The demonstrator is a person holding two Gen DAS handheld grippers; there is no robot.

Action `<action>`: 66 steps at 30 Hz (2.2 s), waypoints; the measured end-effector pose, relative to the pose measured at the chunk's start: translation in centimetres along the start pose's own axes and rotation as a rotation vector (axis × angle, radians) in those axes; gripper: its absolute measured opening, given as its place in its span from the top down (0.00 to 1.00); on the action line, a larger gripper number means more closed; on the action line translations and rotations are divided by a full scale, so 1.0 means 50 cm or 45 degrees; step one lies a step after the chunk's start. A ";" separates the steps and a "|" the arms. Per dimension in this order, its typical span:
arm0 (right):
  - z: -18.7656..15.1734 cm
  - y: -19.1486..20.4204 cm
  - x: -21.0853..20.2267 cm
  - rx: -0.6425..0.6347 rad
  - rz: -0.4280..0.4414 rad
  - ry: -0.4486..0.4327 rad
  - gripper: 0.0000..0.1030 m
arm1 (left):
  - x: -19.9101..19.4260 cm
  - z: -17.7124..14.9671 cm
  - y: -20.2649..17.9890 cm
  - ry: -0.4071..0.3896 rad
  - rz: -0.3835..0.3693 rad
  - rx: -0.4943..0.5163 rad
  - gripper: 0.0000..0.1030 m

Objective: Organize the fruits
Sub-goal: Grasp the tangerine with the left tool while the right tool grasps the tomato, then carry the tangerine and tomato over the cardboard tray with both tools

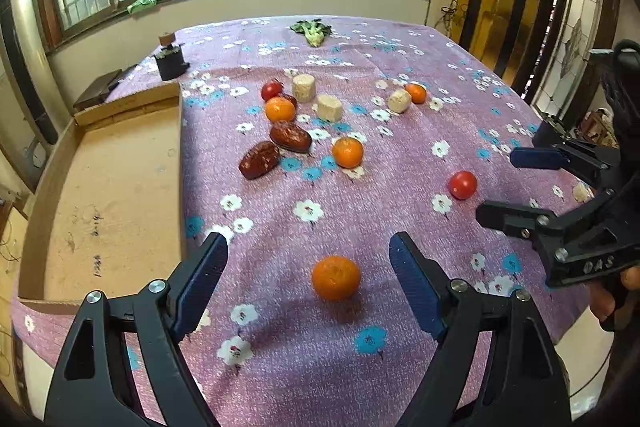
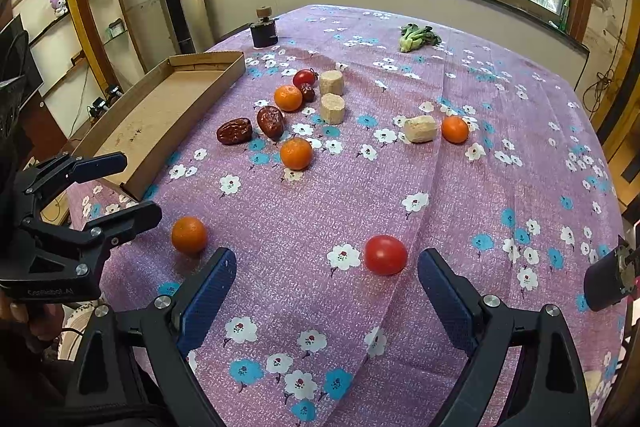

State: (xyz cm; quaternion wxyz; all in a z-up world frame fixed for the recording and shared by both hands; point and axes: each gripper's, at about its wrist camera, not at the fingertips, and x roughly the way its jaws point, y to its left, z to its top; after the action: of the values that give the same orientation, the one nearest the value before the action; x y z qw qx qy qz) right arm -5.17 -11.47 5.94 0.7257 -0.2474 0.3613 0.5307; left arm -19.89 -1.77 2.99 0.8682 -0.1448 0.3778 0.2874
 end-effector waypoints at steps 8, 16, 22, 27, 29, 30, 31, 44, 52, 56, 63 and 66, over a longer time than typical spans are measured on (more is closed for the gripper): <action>-0.010 -0.026 0.044 0.057 0.029 0.056 0.30 | 0.050 -0.024 -0.015 0.087 -0.011 0.039 0.19; -0.008 -0.058 0.086 0.105 0.013 0.083 0.40 | 0.097 -0.038 -0.010 0.157 0.004 0.045 0.19; -0.005 -0.076 0.102 0.102 -0.036 0.075 0.44 | 0.122 -0.049 -0.019 0.168 -0.017 0.090 0.38; -0.004 -0.099 0.116 0.121 -0.086 0.070 0.57 | 0.126 -0.042 -0.022 0.157 -0.037 0.101 0.53; -0.004 -0.112 0.124 0.137 -0.098 0.075 0.67 | 0.125 -0.038 -0.024 0.155 -0.050 0.104 0.61; -0.004 -0.116 0.126 0.145 -0.102 0.077 0.72 | 0.124 -0.037 -0.024 0.154 -0.056 0.101 0.65; -0.005 -0.122 0.129 0.158 -0.098 0.084 0.73 | 0.124 -0.036 -0.023 0.151 -0.066 0.094 0.69; 0.007 -0.079 0.085 0.127 -0.025 0.012 0.74 | 0.091 -0.025 0.011 0.124 -0.122 0.015 0.69; 0.024 -0.011 0.052 0.072 0.075 -0.029 0.74 | 0.046 -0.006 0.042 0.059 -0.133 -0.031 0.69; 0.033 0.024 0.044 0.042 0.128 -0.038 0.74 | 0.019 0.002 0.065 0.018 -0.116 -0.052 0.69; 0.052 0.079 0.041 -0.017 0.201 -0.044 0.74 | -0.008 0.013 0.121 -0.028 -0.047 -0.106 0.69; 0.062 0.101 0.043 -0.037 0.234 -0.048 0.74 | -0.014 0.013 0.146 -0.043 -0.011 -0.127 0.69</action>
State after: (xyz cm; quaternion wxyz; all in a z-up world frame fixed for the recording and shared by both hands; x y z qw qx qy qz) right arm -8.79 -6.29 6.27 0.6769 -0.2138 0.3611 0.6048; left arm -24.33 4.04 3.72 0.8674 -0.1848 0.3477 0.3044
